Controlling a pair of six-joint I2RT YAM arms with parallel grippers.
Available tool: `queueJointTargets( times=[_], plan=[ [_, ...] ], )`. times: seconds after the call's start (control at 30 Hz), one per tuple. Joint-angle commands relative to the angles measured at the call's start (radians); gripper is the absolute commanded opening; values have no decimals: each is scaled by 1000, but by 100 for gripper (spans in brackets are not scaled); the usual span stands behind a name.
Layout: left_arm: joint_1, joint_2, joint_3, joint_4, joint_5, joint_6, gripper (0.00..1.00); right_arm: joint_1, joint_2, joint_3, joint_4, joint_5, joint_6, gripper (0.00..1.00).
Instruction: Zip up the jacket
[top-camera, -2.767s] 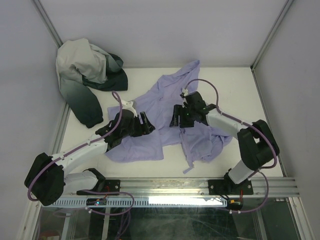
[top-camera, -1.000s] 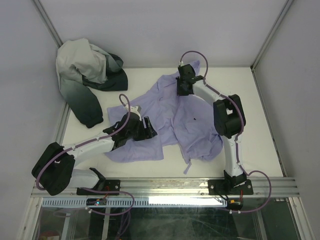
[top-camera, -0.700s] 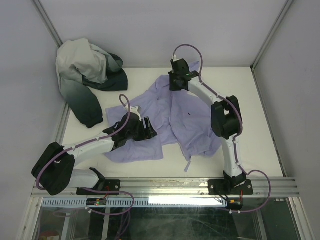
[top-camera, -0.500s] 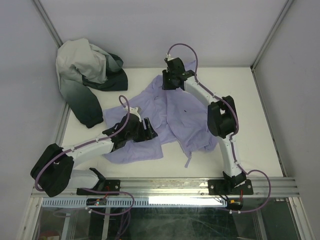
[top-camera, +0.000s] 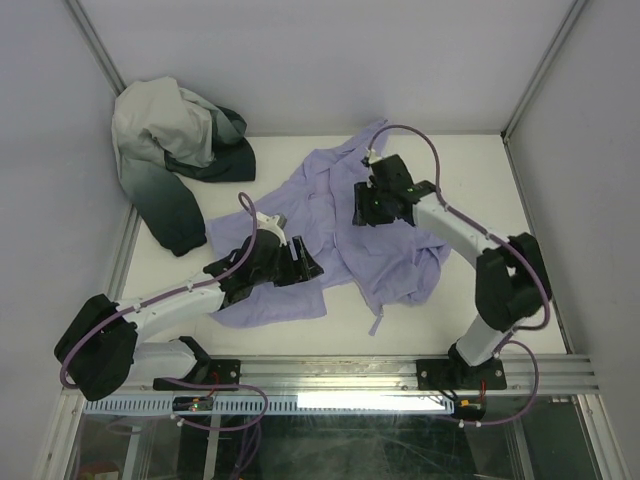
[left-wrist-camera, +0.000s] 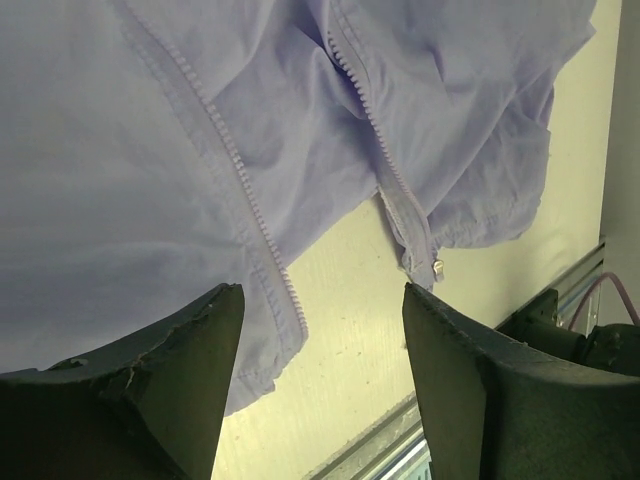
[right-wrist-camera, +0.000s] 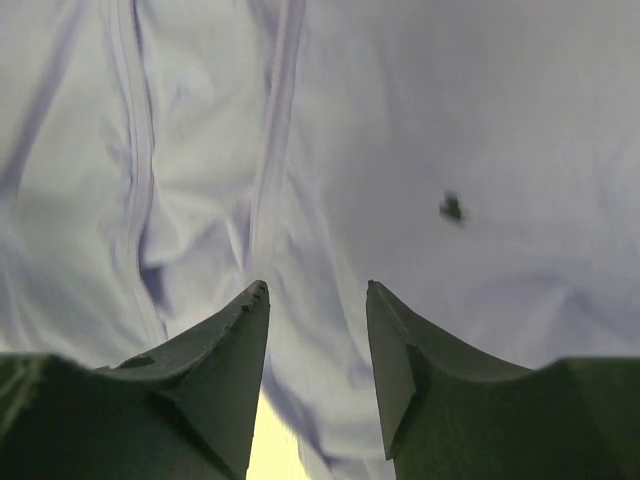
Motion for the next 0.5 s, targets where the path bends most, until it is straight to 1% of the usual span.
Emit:
queueJointTargets(
  times=[0.0,0.1,0.23,0.37,0.47],
  plan=[
    [-20,-17,13,70,24,-29,66,3,-201,-211,82,-62,25,47],
    [-19,-20,7,59,12,-34,66,21,-291,-336,115,-131,51,48],
    [-20,-41,-25,50,-17,-52,66,52,-377,-452,166,-180,71,52],
    [-20,-63,-52,38,-34,-68,66,62,-406,-535,203,-168,89,52],
    [-20,-75,-63,32,-39,-71,66,80,-399,-571,234,-192,101,52]
  ],
)
